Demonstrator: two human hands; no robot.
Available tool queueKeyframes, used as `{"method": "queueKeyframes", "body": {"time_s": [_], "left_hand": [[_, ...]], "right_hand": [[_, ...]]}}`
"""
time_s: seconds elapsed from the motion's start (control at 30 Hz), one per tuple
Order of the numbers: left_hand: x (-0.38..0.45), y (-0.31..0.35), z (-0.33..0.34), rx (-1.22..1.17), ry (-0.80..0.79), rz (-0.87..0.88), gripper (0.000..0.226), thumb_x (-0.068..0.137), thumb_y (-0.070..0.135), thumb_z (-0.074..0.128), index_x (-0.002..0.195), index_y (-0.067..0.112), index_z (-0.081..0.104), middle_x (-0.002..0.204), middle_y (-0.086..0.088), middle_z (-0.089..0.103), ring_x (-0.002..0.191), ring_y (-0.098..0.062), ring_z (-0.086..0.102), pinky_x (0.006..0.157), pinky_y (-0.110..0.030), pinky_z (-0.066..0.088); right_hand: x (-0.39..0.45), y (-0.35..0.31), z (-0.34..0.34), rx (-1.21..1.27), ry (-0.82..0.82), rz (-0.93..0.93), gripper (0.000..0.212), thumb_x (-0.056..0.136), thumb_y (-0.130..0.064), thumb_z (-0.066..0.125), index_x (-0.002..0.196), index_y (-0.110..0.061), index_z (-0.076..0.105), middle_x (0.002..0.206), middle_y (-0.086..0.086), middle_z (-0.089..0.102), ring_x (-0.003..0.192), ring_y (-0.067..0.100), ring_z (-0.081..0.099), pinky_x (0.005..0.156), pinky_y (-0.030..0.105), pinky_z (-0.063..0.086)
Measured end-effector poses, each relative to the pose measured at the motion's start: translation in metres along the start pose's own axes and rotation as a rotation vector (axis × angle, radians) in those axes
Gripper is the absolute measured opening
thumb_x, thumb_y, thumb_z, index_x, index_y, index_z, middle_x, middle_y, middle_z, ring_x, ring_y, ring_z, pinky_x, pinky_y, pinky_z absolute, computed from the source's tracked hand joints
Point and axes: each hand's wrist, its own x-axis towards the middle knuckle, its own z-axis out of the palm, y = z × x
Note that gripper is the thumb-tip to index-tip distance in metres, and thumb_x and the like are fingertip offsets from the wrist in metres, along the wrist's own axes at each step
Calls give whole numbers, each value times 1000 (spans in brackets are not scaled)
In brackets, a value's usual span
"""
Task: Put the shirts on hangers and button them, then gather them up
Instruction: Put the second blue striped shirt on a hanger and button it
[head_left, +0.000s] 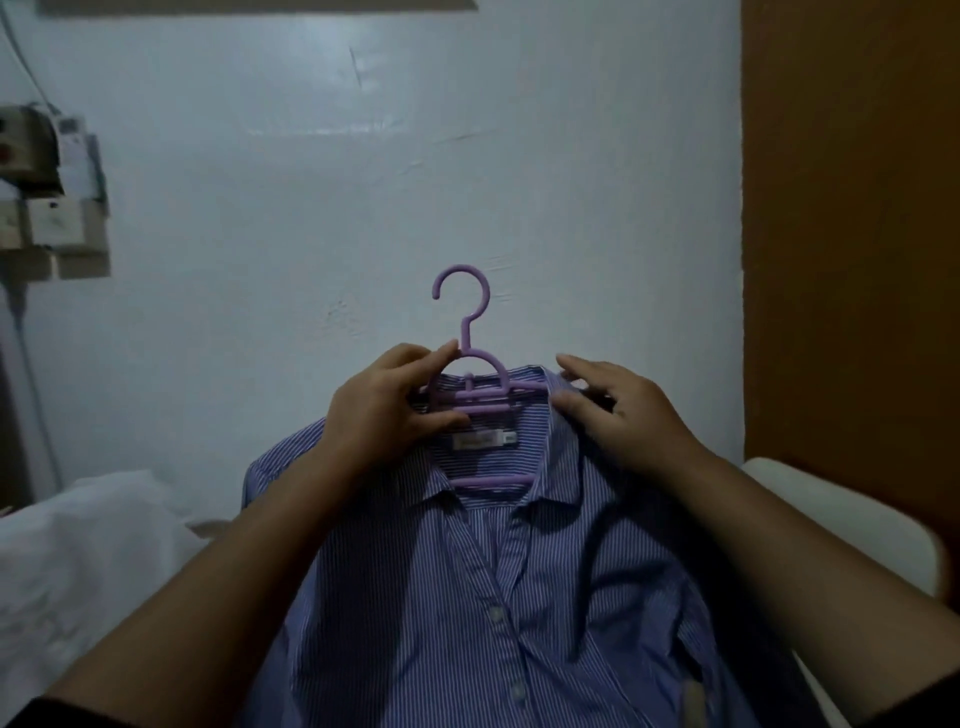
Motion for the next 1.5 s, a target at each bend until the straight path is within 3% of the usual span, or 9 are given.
{"method": "queueKeyframes", "body": {"time_s": [0.17, 0.3, 0.5, 0.7, 0.83, 0.97, 1.23, 1.37, 1.5], "left_hand": [[4, -8, -21, 33, 22, -43, 71, 65, 39, 84, 130, 31, 58, 115, 5, 61, 86, -10, 60, 73, -30, 52], [8, -8, -31, 20, 39, -58, 71, 68, 38, 83, 133, 33, 55, 116, 4, 59, 88, -11, 58, 76, -33, 53], [14, -25, -61, -8, 161, -114, 70, 68, 33, 84, 131, 33, 55, 107, 11, 53, 90, -10, 57, 82, -32, 52], [22, -38, -88, 47, 184, -169, 72, 70, 29, 83, 135, 29, 53, 111, 8, 53, 94, -7, 53, 84, -23, 43], [36, -39, -101, 46, 191, -156, 71, 71, 25, 82, 136, 25, 52, 108, 5, 52, 94, -8, 51, 87, -17, 39], [55, -36, -111, 49, 256, -191, 70, 72, 25, 82, 136, 23, 53, 105, 6, 48, 93, -5, 48, 84, -8, 32], [54, -35, -92, 52, 164, -215, 71, 73, 32, 81, 137, 29, 50, 113, 2, 55, 98, -10, 54, 89, -25, 43], [43, -15, -67, 114, 112, -115, 71, 74, 34, 80, 137, 31, 50, 115, -2, 58, 97, -17, 60, 83, -31, 49], [36, 0, -49, 158, 104, -17, 70, 72, 34, 82, 136, 28, 52, 112, -5, 62, 92, -22, 62, 75, -31, 50]], "right_hand": [[8, -1, -10, 200, 72, 168, 12, 81, -16, 72, 92, -16, 75, 86, -9, 71, 77, -10, 61, 74, 7, 44], [9, -15, -8, 349, 230, 126, 9, 80, -10, 72, 76, -19, 73, 79, -10, 69, 69, -8, 60, 71, 4, 44], [11, -6, -25, 295, 42, 296, 25, 87, -15, 65, 112, -20, 64, 107, -3, 64, 93, 9, 60, 88, 23, 47], [17, -13, -29, 527, 163, 468, 11, 78, -14, 74, 86, -7, 71, 89, 10, 71, 77, 19, 66, 78, 32, 55], [29, -25, -31, 563, 422, 356, 5, 80, -17, 73, 77, -19, 70, 82, -1, 69, 78, 13, 64, 82, 28, 52], [42, -33, -33, 514, 326, 277, 4, 85, -16, 68, 84, -20, 68, 88, -2, 69, 86, 15, 64, 83, 29, 51], [50, -20, -26, 219, 308, 304, 18, 86, -13, 64, 104, -14, 67, 96, 0, 61, 102, 24, 59, 90, 34, 48], [51, -44, -5, -73, 422, -16, 33, 82, -20, 68, 115, -18, 62, 117, 4, 56, 115, 24, 46, 99, 37, 36], [55, -71, 18, -272, 152, -294, 74, 77, -38, 72, 141, -23, 37, 139, 0, 43, 128, 19, 34, 101, 35, 25]]}}
